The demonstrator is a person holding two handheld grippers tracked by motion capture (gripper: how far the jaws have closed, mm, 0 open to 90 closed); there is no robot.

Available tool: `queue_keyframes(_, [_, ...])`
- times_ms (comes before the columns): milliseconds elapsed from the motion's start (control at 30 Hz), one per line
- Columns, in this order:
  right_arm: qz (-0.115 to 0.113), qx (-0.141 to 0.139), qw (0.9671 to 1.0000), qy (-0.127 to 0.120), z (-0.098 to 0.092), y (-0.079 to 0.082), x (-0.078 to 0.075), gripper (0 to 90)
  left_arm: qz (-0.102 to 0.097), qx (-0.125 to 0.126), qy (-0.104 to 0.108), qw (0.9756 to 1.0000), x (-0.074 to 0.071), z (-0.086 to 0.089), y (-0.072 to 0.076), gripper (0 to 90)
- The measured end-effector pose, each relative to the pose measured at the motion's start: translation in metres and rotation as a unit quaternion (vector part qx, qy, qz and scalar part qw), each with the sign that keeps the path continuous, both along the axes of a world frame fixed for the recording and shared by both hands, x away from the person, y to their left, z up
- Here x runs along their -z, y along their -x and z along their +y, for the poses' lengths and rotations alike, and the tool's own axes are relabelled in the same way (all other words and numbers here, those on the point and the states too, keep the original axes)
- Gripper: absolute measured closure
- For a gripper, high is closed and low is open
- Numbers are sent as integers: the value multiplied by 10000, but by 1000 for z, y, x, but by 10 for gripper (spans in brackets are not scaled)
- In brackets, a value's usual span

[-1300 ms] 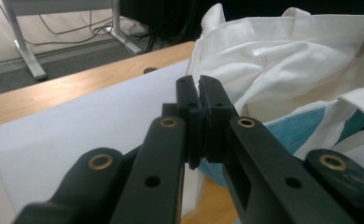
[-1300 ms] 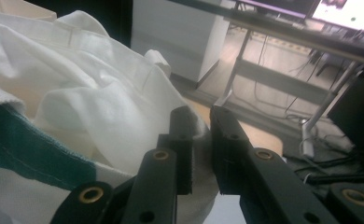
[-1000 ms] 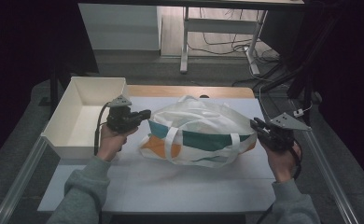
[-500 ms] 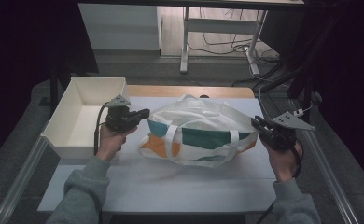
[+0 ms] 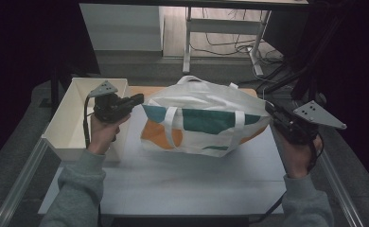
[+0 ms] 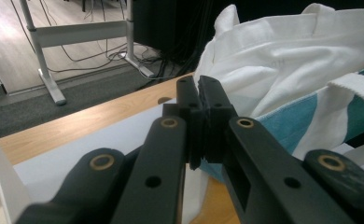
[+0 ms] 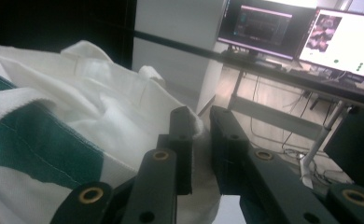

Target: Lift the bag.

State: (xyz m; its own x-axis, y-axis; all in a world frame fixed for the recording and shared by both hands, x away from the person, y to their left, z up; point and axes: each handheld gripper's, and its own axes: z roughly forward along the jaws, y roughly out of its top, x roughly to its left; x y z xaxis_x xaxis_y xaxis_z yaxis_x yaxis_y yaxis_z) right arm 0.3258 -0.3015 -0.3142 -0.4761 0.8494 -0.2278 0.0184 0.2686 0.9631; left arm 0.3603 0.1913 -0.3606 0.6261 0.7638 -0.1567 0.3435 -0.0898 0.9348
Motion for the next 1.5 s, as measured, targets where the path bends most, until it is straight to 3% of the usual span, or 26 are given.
queue_keyframes(67, [25,11,10000,26,2,-3,1,794,67,-54,-95,9999,4,-2,-4,877])
queue_keyframes(300, [518,153,9985,92,7,-35,27,797,434,-204,-337,9983,27,-10,-22,877])
queue_keyframes(433, [899,277,9955,148,6,-59,48,797,649,-196,-496,9965,40,-15,-32,876])
queue_keyframes(567, [1178,343,9922,234,5,-73,70,798,744,-144,-584,9954,48,-20,-36,876])
queue_keyframes(733, [1384,366,9894,247,1,-79,85,798,779,-124,-737,9942,50,-29,-35,875])
queue_keyframes(1033, [1613,395,9857,293,-2,-84,101,798,1098,-182,-739,9910,66,-32,-41,874])
queue_keyframes(1267, [1842,443,9814,311,-5,-90,117,798,1166,-135,-815,9897,72,-37,-44,873])
queue_keyframes(1500, [1770,420,9828,330,-4,-89,114,796,1133,-132,-777,9904,71,-37,-43,870])
